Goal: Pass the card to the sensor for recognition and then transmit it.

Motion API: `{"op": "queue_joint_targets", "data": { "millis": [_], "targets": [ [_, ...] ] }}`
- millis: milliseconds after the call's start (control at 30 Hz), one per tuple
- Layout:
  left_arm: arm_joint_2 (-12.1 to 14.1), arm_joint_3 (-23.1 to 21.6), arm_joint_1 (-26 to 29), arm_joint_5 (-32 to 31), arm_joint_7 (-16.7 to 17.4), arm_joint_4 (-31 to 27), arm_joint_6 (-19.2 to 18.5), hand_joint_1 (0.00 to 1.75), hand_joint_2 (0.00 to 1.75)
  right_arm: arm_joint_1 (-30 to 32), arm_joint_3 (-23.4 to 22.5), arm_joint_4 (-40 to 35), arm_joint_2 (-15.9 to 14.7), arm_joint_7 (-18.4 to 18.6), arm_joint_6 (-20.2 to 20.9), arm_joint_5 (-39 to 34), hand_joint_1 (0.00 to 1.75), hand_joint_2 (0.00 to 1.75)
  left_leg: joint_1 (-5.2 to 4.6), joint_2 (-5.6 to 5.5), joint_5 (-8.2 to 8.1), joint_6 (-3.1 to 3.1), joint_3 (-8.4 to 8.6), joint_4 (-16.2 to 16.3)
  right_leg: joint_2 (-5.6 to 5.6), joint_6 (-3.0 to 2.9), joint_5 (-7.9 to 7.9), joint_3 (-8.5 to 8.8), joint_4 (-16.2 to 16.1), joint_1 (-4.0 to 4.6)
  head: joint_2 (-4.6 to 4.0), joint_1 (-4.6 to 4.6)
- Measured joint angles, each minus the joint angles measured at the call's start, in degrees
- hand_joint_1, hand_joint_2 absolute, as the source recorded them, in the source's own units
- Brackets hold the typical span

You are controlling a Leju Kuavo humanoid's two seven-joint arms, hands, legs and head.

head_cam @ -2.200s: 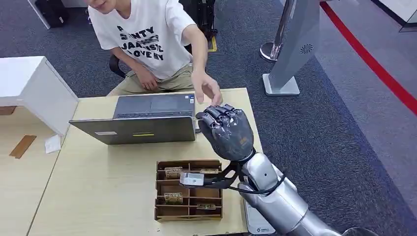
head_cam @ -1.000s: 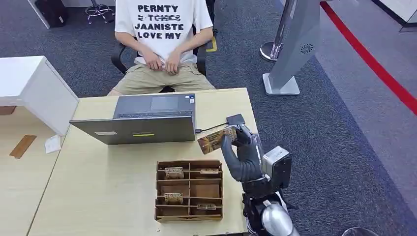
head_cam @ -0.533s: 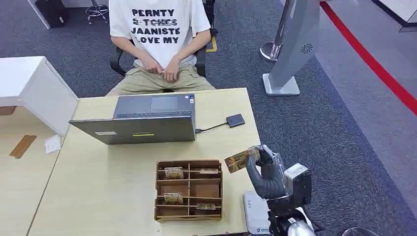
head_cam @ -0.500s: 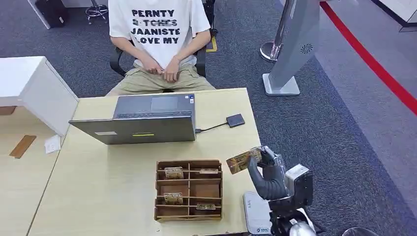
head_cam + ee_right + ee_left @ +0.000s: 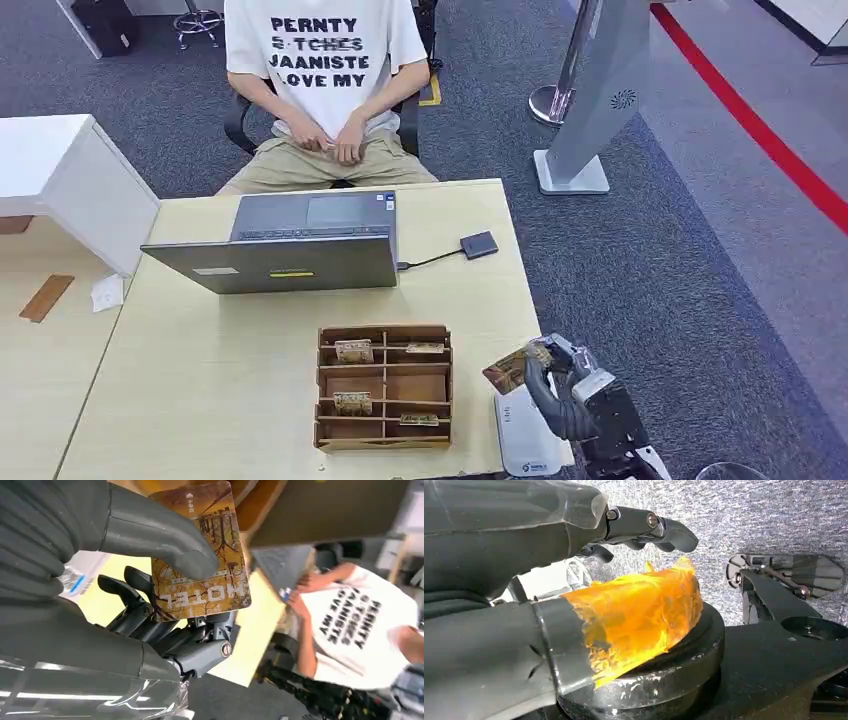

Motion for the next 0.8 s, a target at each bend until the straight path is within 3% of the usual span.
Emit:
{"op": "queue_joint_targets", "data": {
  "millis": [500, 800],
  "targets": [
    [0.33, 0.04, -0.01, -0.06, 0.07, 0.0, -0.5, 0.0, 0.0, 2.02, 3.23, 0.07, -12.61, 4.52, -0.17, 9.36, 1.75, 1.75, -0.01, 0.01, -0.03, 0.04, 0.0, 0.0, 0.0, 0.01, -0.01, 0.0, -0.01, -0.01, 0.0, 0.0],
    [0.52, 0.04, -0.03, -0.83, 0.42, 0.0, -0.9, 0.0, 0.0, 0.76, 6.93, 1.51, -17.1, 5.44, 0.96, 11.19, 1.75, 1.75, 0.0, 0.02, -0.03, 0.04, 0.0, 0.0, 0.01, 0.01, -0.01, 0.0, -0.01, 0.0, 0.0, 0.0]
  ]
}}
